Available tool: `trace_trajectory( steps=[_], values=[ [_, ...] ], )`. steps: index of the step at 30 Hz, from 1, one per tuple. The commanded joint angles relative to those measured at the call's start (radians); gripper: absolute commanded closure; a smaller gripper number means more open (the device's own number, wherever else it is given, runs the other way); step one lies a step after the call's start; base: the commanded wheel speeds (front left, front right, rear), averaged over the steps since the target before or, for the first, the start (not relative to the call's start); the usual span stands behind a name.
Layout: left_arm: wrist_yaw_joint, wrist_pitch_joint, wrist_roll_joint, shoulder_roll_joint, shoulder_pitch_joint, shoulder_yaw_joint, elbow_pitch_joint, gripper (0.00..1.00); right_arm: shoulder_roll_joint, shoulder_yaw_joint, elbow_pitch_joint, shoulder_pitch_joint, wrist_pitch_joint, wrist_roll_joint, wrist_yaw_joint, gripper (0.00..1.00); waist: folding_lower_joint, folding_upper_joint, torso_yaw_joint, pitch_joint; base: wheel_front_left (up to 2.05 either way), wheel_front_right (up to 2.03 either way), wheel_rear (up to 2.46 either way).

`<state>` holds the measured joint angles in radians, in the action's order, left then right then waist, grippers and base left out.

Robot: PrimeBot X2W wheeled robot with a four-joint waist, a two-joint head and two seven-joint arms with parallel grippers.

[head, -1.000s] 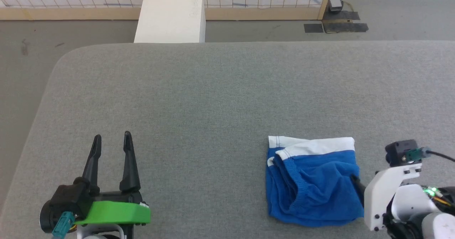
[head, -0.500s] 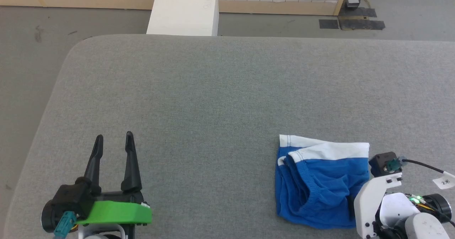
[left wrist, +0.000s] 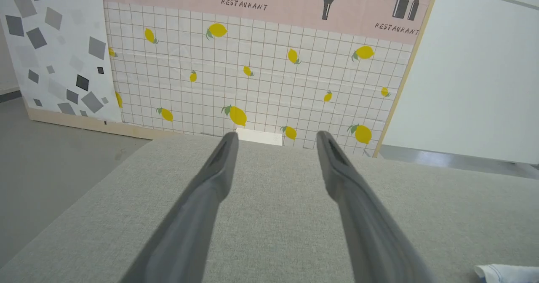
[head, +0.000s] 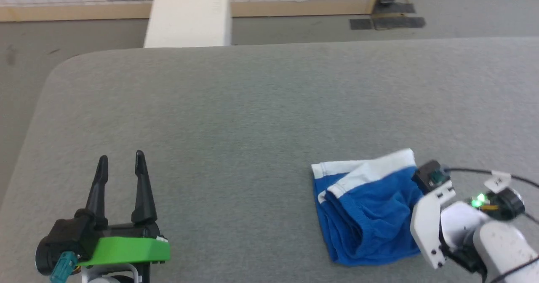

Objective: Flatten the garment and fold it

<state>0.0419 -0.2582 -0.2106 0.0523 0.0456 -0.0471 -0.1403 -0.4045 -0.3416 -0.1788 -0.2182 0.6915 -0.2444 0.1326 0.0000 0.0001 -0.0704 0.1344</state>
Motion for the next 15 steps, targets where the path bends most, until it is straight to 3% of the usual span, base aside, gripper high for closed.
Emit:
trace_trajectory(
  steps=[1,10,15],
  values=[
    [-0.003,-0.004,0.005,-0.002,-0.001,-0.003,-0.005,0.00,-0.028,-0.041,0.000,-0.052,0.002,-0.020,-0.002,1.00,0.0000,-0.0001,-0.137,0.037,0.00,0.00,0.00],
    [0.016,-0.004,0.047,0.007,-0.061,-0.008,-0.004,0.00,-0.125,-0.301,-0.105,-0.329,-0.061,-0.114,-0.002,1.00,0.0000,-0.0001,-0.381,0.134,0.00,0.00,0.00],
    [0.030,-0.004,0.078,0.036,-0.127,0.001,-0.016,0.00,-0.172,-0.361,-0.255,-0.467,-0.172,-0.153,-0.002,1.00,0.0000,-0.0001,-0.422,0.242,0.00,0.00,0.00]
  ],
)
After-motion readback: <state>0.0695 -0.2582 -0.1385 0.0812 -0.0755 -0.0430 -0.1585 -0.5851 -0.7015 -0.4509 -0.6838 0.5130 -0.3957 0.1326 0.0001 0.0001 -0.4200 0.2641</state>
